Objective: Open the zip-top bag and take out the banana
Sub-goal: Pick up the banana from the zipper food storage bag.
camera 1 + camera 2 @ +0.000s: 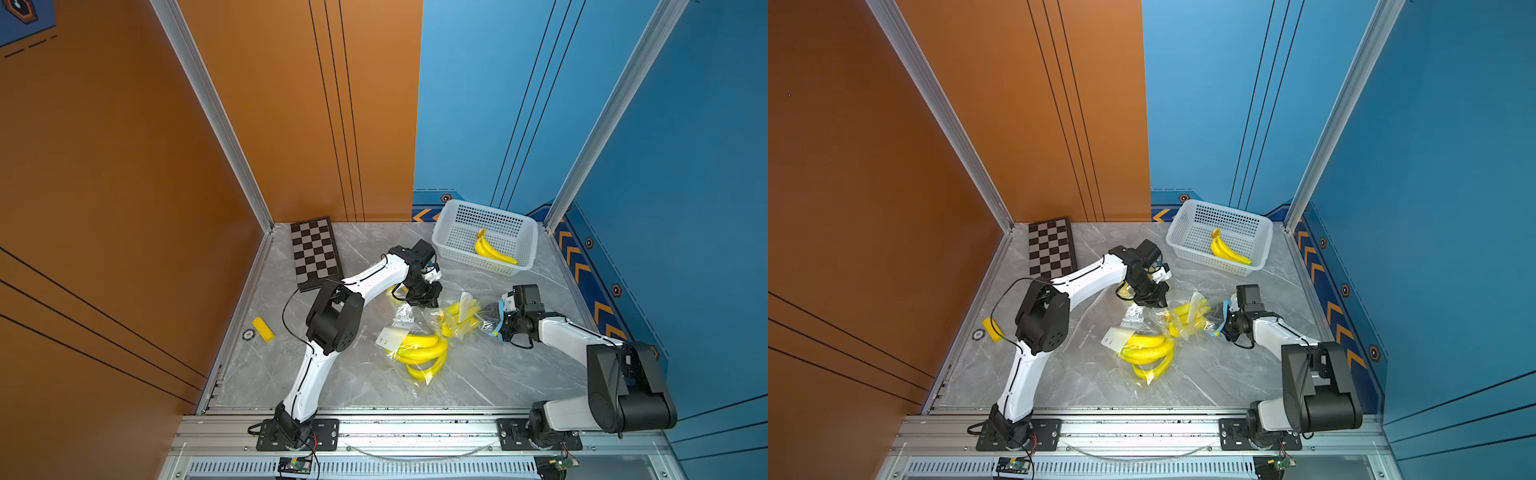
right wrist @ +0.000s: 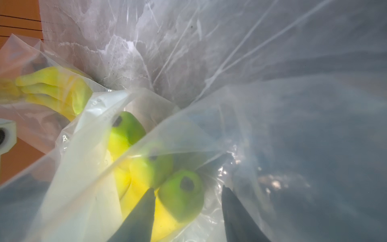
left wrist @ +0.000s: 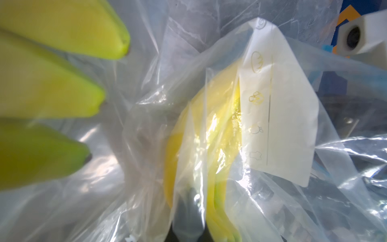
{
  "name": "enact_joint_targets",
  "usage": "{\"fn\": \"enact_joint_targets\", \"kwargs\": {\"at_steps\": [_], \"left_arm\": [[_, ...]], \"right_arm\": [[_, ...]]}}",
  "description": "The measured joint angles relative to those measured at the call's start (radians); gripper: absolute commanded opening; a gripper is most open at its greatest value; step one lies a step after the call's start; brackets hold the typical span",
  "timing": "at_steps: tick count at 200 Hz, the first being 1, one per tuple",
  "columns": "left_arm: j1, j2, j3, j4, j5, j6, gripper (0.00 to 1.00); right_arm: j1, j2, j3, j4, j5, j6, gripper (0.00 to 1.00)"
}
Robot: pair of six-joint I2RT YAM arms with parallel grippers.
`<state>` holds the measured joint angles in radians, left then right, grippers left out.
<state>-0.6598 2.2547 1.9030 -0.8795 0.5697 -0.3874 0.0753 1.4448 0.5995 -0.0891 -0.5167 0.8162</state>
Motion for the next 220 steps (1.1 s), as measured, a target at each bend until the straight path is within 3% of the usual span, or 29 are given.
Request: {"fn": "enact_joint_targets", "kwargs": {"at_steps": [18,65,103,220], "left_arm": [[0.002,0.011,0.006,0.0,0.008,0.003,0.0],[0.018,0.018,0.011,0.0,0.019,0.004,0.0],[0.042,0.018,0.011,0.0,0.019,0.006,0.0],[0.064,0.014,-0.014,0.016,-0.045,-0.024,0.0]], "right_arm": [[0.016,0.03,0.005,0.058,0.0,0.011,0.48],[0.044,0.086,0.012,0.178,-0.004,0.048,0.26],[0.043,0.08,0.018,0.193,-0.008,0.045,0.25],[-0.12,-0.364,0.038,-0.367,0.089,-0.133,0.22]]}}
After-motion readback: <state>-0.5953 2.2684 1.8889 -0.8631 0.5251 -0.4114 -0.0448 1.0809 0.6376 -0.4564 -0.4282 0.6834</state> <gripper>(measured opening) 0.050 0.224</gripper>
